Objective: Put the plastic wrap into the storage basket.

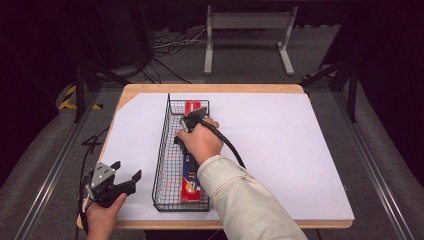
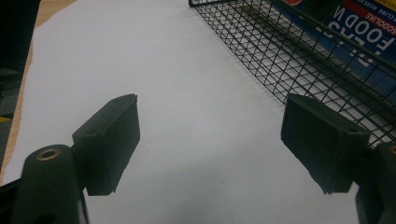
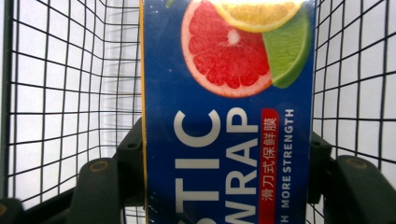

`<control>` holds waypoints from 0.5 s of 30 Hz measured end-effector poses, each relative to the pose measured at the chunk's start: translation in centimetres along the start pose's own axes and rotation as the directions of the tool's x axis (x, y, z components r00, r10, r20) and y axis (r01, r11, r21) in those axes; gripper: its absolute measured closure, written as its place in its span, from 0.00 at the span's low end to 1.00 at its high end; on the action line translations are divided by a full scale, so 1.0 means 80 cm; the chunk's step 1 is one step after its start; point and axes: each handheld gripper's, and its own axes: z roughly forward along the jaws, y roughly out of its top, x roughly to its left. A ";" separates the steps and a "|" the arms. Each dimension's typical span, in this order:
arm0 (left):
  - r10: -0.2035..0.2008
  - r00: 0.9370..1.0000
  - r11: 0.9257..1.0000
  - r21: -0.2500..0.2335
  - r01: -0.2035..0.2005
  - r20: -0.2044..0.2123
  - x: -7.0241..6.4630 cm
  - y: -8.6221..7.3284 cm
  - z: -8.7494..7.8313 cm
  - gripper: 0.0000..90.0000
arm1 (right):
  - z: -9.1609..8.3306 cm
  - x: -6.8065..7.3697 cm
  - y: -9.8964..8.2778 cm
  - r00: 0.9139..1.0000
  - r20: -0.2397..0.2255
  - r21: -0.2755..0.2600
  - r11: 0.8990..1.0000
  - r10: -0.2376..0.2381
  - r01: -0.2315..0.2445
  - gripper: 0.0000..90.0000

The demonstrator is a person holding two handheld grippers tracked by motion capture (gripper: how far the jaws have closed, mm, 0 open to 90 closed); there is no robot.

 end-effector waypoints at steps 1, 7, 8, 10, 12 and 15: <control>-0.003 1.000 1.000 0.002 0.003 -0.001 0.000 0.000 0.000 0.23 | 0.000 0.000 0.000 1.000 0.006 -0.002 1.000 -0.003 0.003 0.43; -0.002 1.000 1.000 0.003 0.002 0.000 0.001 0.000 0.000 0.23 | 0.001 0.001 -0.001 1.000 0.015 -0.003 1.000 -0.007 0.007 0.42; -0.001 1.000 1.000 0.005 0.001 -0.001 0.001 0.000 0.000 0.23 | 0.001 0.001 -0.001 1.000 0.014 -0.002 1.000 -0.004 0.004 0.42; -0.004 1.000 1.000 0.007 0.004 0.001 0.000 0.000 0.001 0.23 | 0.002 0.001 -0.001 1.000 0.018 -0.005 1.000 -0.010 0.010 0.42; -0.004 1.000 1.000 0.009 0.004 0.001 0.000 0.000 0.001 0.23 | 0.002 0.002 -0.002 1.000 0.027 -0.004 1.000 -0.015 0.016 0.42; -0.004 1.000 1.000 0.008 0.004 0.001 0.000 0.000 0.001 0.23 | 0.003 0.002 -0.002 0.999 0.028 0.000 1.000 -0.022 0.022 0.41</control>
